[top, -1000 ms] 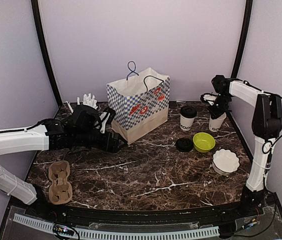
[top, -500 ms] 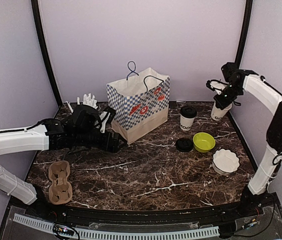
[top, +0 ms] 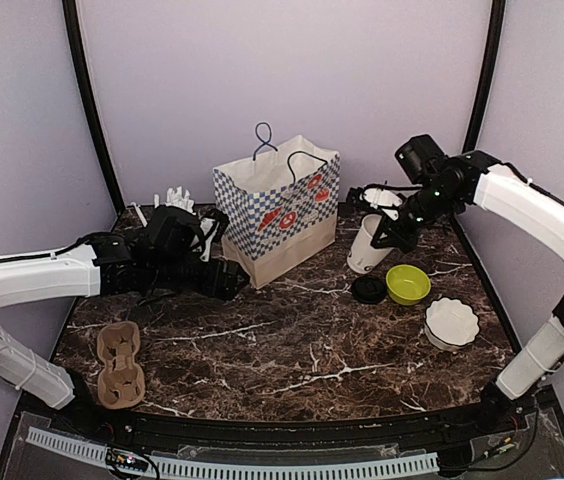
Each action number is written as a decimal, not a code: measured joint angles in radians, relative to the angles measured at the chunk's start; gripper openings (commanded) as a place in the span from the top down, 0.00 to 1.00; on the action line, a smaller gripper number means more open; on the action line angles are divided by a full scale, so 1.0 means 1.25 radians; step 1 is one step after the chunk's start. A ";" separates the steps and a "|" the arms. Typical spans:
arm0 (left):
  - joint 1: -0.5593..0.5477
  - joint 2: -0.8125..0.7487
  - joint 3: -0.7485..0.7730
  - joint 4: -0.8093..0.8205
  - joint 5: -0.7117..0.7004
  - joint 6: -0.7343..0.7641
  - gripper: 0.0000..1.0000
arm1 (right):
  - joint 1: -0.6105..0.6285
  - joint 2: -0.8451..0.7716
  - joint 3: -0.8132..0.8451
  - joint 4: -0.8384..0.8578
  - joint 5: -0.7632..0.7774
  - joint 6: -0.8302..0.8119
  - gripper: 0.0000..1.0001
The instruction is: Pack the takeout coffee
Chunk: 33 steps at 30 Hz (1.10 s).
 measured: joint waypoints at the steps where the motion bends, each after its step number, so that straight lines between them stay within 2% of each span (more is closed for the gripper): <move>1: 0.001 -0.002 0.000 -0.005 -0.008 0.001 0.09 | 0.022 0.000 -0.012 -0.003 -0.006 -0.013 1.00; 7: 0.011 -0.059 0.000 -0.042 -0.065 -0.012 0.05 | 0.194 0.022 -0.047 -0.013 -0.011 -0.094 1.00; 13: 0.029 -0.134 -0.003 -0.065 -0.103 -0.036 0.05 | 0.298 0.081 -0.052 -0.019 0.013 -0.143 1.00; 20: 0.029 -0.158 -0.010 -0.078 -0.116 -0.041 0.06 | 0.341 0.098 -0.068 -0.016 0.030 -0.149 1.00; 33: 0.029 -0.160 -0.032 -0.073 -0.113 -0.040 0.06 | 0.360 0.137 -0.068 -0.010 0.042 -0.146 1.00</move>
